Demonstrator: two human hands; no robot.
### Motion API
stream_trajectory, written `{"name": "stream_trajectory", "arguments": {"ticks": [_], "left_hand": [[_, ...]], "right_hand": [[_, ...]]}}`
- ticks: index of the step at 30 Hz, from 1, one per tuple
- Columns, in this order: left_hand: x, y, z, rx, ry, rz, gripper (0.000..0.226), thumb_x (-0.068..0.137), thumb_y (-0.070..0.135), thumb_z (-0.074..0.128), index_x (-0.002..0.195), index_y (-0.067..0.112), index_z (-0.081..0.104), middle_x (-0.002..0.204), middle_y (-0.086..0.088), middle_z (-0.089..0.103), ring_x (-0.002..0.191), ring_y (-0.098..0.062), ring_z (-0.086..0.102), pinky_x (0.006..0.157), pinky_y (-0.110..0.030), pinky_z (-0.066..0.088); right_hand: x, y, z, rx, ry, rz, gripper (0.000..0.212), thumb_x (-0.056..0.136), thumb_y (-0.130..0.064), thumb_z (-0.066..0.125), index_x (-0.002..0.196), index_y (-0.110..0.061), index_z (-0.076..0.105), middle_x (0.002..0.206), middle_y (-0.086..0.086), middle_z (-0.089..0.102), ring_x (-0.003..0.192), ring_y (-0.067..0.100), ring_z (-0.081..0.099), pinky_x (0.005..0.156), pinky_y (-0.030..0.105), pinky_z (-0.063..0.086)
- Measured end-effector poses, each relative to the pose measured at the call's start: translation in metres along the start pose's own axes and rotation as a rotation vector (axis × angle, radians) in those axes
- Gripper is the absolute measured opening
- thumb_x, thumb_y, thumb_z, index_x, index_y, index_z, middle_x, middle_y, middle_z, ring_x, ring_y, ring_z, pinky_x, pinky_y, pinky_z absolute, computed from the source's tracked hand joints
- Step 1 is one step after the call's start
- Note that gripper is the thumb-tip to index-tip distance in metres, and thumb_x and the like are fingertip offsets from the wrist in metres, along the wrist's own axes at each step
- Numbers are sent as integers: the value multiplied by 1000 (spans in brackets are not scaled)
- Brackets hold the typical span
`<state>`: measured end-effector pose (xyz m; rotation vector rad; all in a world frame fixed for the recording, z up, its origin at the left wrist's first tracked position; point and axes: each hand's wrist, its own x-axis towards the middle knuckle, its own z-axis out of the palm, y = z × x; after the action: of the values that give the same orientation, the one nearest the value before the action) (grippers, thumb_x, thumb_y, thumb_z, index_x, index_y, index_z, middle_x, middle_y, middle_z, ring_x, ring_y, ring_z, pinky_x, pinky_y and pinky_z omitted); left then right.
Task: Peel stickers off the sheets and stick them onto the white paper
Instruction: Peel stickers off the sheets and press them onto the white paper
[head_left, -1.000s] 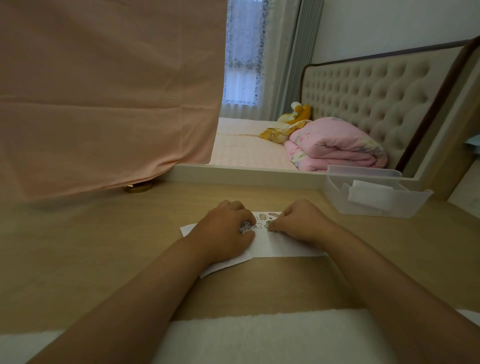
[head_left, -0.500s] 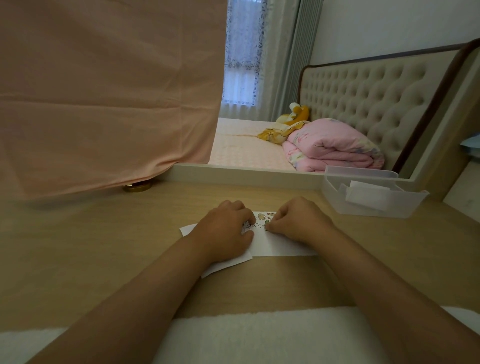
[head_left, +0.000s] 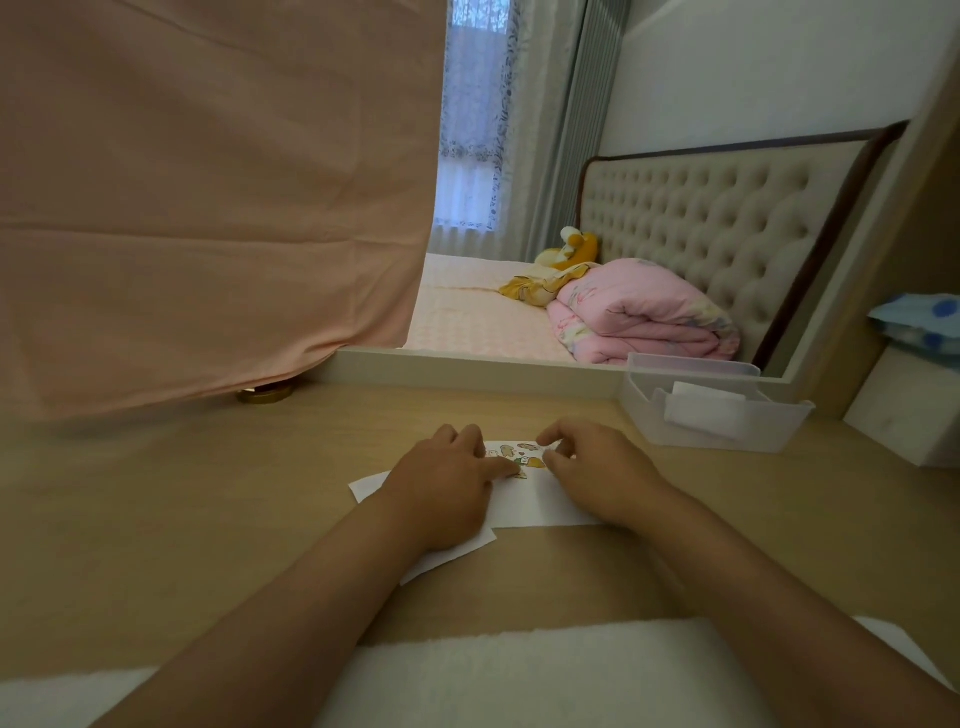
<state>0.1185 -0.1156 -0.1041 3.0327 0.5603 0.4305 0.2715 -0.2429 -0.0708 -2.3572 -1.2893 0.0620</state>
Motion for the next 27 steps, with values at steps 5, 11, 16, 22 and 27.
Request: {"name": "stream_trajectory", "arguments": {"ticks": [5,11,16,22,27], "left_hand": [[-4,6,-2,3,-13,-23,44,104,38,32,147,43,43,131,0,46,117,-21,44,92,-35,43],[-3,14,-8,-6,-60,-92,42,105,41,30,143,42,50,132,0,48,120,-20,46,95,-38,45],[-1,15,-8,-45,-59,-129,42,105,42,29,142,43,50,134,3,49,121,-21,48,99,-36,44],[-6,16,-7,-52,-130,-92,43,103,44,35,145,50,41,140,-2,42,126,-21,44,99,-33,40],[-9,11,-11,-81,-137,-84,42,101,48,42,142,52,45,156,5,34,136,-16,43,104,-28,36]], "right_hand": [[-16,0,5,-236,-107,-242,41,99,-25,47,135,-36,60,126,-5,54,117,19,50,94,37,47],[-25,0,9,-424,-76,-354,43,98,-35,41,138,-38,55,125,-6,50,109,19,45,80,33,42],[-26,4,5,-429,-40,-387,38,99,-41,43,132,-42,63,124,-9,58,105,21,52,80,32,42],[-23,6,8,-272,6,-317,34,91,-36,53,122,-39,67,119,-12,60,110,17,54,86,34,46],[-17,8,12,-211,21,-265,25,90,-33,55,114,-32,63,116,-11,58,111,16,52,86,32,43]]}}
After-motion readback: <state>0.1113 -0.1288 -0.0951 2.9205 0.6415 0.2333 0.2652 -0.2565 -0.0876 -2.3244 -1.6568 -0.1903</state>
